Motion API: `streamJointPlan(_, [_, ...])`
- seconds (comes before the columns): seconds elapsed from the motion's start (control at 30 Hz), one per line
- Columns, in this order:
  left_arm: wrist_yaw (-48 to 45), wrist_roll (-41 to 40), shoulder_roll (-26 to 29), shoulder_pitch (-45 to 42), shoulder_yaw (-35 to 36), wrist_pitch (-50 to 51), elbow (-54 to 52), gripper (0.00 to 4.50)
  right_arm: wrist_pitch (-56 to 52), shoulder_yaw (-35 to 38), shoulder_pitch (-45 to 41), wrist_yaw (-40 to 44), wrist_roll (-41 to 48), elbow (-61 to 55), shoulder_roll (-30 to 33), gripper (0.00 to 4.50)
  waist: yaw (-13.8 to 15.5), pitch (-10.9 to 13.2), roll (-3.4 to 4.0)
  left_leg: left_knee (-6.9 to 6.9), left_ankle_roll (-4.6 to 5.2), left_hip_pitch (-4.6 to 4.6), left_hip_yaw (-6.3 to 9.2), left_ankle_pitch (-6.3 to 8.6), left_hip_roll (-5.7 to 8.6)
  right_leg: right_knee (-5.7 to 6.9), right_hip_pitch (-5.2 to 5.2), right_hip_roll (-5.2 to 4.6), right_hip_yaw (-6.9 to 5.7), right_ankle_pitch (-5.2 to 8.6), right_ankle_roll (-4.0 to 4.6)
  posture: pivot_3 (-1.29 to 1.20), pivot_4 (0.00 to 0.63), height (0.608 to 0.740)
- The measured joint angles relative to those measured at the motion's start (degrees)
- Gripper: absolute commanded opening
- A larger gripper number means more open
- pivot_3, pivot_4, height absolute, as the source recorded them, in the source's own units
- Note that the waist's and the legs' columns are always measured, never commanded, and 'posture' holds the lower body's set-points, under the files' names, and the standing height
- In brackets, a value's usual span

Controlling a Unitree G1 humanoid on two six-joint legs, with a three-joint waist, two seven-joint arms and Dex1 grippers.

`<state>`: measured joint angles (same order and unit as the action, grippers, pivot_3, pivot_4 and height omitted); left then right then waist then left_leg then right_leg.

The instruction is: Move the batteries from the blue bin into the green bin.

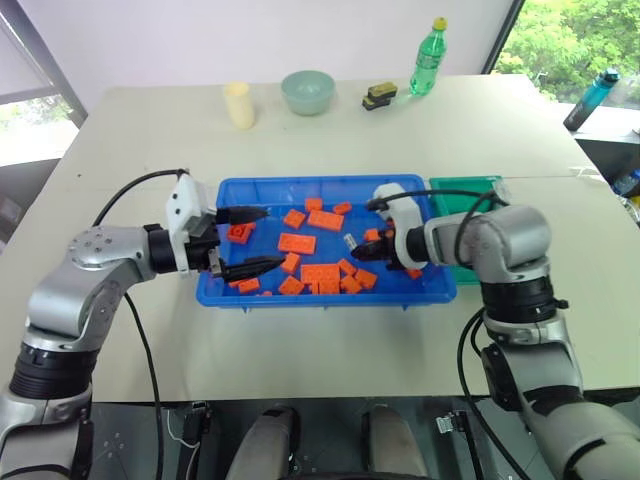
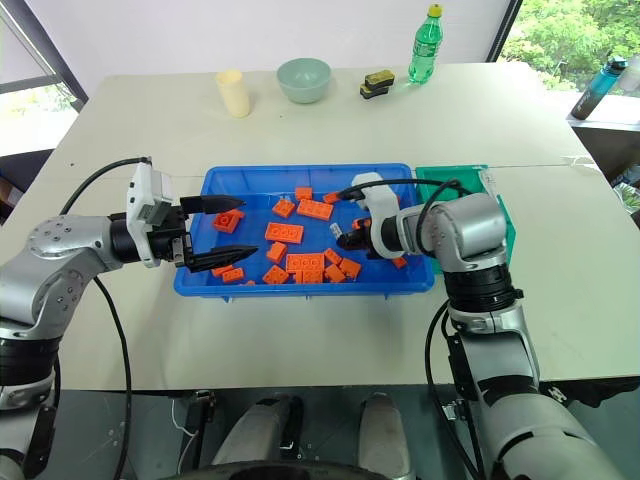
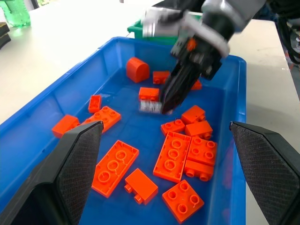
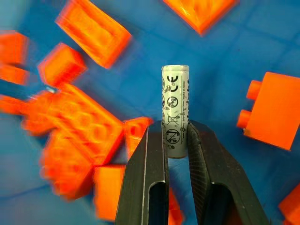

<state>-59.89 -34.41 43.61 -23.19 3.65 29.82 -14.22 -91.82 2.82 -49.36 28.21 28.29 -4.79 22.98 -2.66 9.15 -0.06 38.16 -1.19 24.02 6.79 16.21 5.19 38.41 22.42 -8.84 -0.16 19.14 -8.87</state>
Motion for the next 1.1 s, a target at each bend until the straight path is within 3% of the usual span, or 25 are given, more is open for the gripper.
streamJointPlan(0.2, [-0.7,0.0,0.4,1.3,1.3,-0.2,2.7,4.50,-0.1,9.5,-4.4,0.8,3.5,-2.1,11.0,0.09,0.1,0.0,-0.01,-0.01,0.00,0.00,-0.01,0.00,0.01,-0.01,-0.02,0.00,-0.01,0.00,0.00,0.00,0.150,0.730])
streamJointPlan(0.33, [-1.2,0.0,1.6,0.9,4.1,-0.3,5.8,4.50,4.7,10.3,0.0,2.9,2.8,-1.6,21.1,0.09,0.1,0.0,-0.01,-0.03,0.01,0.00,-0.05,0.00,0.00,-0.01,-0.02,-0.01,0.00,0.00,0.00,0.00,0.150,0.730])
streamJointPlan(0.43, [-1.6,0.0,2.5,0.1,5.2,-0.5,7.9,4.50,7.8,11.5,4.3,3.4,1.8,-0.4,24.4,0.09,0.0,0.0,-0.01,-0.03,0.01,0.00,-0.10,0.00,-0.02,0.00,-0.01,-0.01,0.00,0.00,0.00,0.00,0.150,0.730])
streamJointPlan(0.7, [-2.3,0.1,3.5,-2.4,6.4,-0.6,10.0,4.50,20.9,9.6,17.7,7.1,0.1,-1.9,27.4,3.83,0.1,0.0,-0.01,-0.02,0.02,0.00,-0.11,0.00,-0.02,0.02,-0.02,-0.01,0.00,0.00,0.00,0.00,0.150,0.730])
streamJointPlan(0.97, [-5.4,1.0,6.6,-2.1,8.0,-3.4,14.3,4.50,52.1,10.2,35.5,28.2,-2.5,-2.5,35.7,3.83,0.1,0.0,-0.02,0.01,0.02,-0.02,-0.12,0.00,-0.02,-0.04,-0.09,0.02,-0.02,0.00,-0.01,0.00,0.150,0.730])
streamJointPlan(1.1, [-6.4,1.3,9.2,-2.2,10.9,-4.5,19.1,4.50,60.2,15.3,32.9,35.2,-2.6,7.8,39.7,3.83,-0.1,0.0,-0.01,-0.02,0.02,-0.13,-0.16,0.00,-0.06,-0.12,-0.13,0.03,-0.02,0.00,-0.01,0.00,0.150,0.730])
